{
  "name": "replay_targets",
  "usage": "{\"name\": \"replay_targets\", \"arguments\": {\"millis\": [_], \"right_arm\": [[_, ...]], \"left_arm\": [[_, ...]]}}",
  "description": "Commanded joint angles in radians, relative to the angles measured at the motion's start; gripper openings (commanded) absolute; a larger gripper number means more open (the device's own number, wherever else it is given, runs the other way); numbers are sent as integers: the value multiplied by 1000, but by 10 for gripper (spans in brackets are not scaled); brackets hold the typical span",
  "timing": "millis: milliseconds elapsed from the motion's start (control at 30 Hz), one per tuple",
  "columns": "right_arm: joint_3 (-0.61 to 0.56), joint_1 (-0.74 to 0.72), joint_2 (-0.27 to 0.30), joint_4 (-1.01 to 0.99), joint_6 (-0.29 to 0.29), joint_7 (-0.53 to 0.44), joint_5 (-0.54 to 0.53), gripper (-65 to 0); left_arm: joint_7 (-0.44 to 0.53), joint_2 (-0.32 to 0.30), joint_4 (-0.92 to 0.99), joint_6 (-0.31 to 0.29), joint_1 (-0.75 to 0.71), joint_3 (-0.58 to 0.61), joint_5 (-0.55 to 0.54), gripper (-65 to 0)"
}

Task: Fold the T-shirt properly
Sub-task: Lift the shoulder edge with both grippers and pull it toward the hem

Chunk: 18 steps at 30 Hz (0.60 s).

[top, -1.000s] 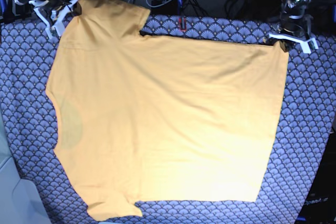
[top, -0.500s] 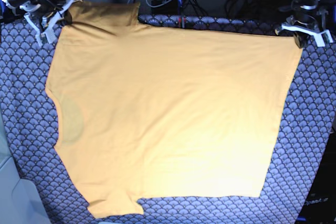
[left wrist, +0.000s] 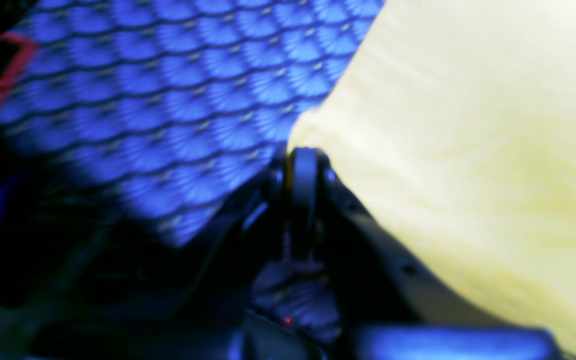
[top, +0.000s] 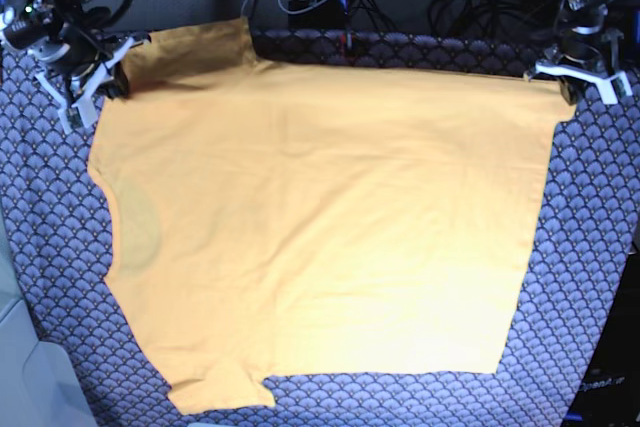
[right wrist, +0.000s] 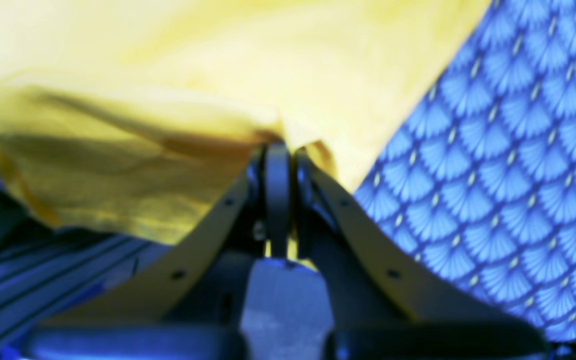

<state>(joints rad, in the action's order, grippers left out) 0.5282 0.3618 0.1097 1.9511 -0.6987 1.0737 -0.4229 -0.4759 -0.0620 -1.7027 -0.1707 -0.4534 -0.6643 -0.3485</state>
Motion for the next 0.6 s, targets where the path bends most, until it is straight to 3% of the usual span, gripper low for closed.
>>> {"name": "replay_targets", "arguments": {"millis": [0,300,567], "right_arm": [[5,-24,17,17,1,1,-4,-650],[4,-214,43,12,1,121,-3,-650],[-27,-329,75,-127,1,119,-3,-650]], "left_arm": [[-4,-11,-4,1,23,-5,-4,-650],[-174,-34,36,1,193,-2,47,-650],[-287,-32,36,1,351,-1,173,-650]]}}
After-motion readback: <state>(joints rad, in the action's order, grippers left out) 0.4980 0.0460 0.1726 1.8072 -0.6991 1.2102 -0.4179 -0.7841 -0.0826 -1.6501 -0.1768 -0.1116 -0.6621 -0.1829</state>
